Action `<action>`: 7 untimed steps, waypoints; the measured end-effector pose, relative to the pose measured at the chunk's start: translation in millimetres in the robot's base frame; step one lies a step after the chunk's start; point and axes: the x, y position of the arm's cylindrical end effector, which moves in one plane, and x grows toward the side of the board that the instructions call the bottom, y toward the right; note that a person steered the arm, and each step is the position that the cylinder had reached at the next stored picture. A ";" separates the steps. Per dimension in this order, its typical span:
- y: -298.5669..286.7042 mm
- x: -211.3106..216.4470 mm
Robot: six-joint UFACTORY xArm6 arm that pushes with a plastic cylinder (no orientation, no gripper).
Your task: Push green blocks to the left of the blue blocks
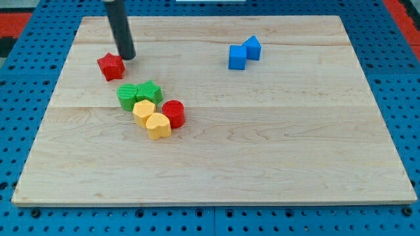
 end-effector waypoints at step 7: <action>160.8 85.9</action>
